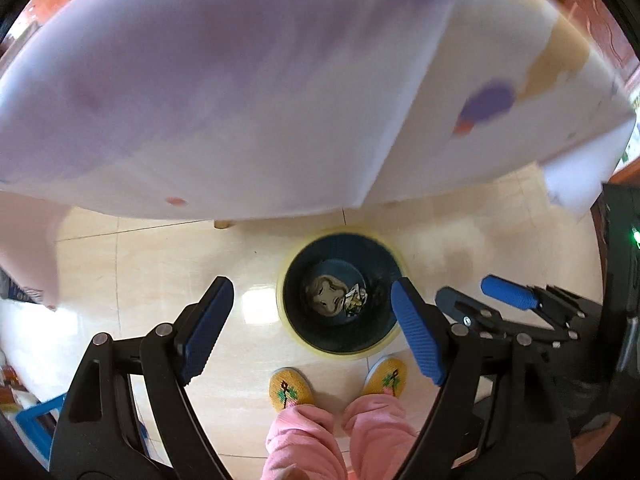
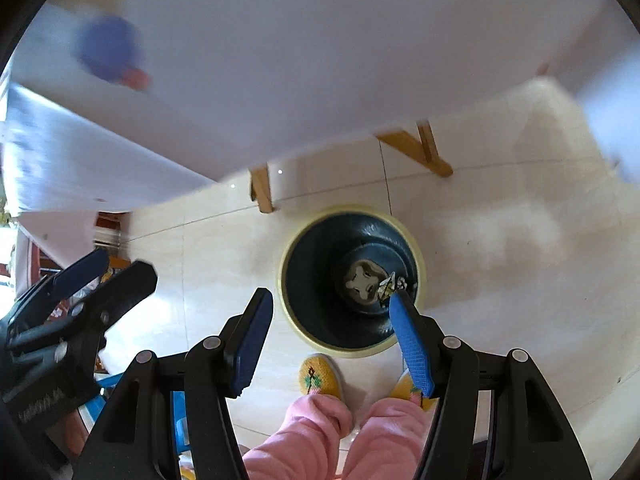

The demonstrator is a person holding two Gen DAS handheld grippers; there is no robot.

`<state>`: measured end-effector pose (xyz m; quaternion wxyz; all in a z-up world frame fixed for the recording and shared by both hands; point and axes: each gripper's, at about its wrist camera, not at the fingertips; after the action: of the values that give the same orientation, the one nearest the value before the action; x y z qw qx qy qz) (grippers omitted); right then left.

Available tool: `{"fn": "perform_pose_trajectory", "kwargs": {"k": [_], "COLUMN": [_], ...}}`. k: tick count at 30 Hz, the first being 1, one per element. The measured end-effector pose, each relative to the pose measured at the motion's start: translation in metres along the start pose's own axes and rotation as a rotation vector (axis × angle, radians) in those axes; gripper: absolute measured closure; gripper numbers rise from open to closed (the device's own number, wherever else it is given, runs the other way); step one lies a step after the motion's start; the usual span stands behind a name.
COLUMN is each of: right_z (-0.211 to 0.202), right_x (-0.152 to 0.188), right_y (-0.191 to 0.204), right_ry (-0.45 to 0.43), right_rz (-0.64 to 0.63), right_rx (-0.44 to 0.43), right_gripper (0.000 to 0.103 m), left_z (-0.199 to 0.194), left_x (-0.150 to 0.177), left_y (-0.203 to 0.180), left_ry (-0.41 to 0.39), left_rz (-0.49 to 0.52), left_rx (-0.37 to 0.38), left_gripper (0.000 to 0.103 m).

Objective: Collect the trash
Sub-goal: 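Open both tools to drop the wrapper and paper holder into the bin, then move both tools back toward the trash on the table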

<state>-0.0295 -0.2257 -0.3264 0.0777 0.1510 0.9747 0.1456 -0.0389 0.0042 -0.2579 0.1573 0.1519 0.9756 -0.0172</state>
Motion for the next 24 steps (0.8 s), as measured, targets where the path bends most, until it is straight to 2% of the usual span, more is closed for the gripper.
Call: {"fn": "perform_pose_trajectory", "kwargs": {"k": [7,15,24], "right_z": [-0.091,-0.186,-0.259], "right_x": [-0.009,-0.024,-0.039], "right_y": [0.026,0.049,0.071], "right_ry": [-0.057,-0.156,-0.261], "right_rz": [-0.036,-0.101,-0.179], "right_rx": [-0.04,-0.101,-0.166], "right_gripper": [0.041,0.041,0.041], "left_z": [-0.072,-0.156,-0.231], "left_x": [-0.018,-0.036,-0.056], "left_y": [0.012,0.011,0.008], "left_ry": [-0.064,-0.149,-0.267], "left_rz": [-0.078,-0.1,-0.111], "left_rx": [-0.015,-0.042,-0.101], "left_gripper": [0.024,0.024,0.024]}}
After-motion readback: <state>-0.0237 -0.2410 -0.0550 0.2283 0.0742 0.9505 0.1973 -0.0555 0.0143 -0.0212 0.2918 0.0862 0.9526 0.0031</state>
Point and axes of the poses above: each gripper's, at about its wrist camera, not at the fingertips, and z roughly the way its jaws point, y to its left, x to its underside, and after that the axes turned 10 degrees about z, right-handed
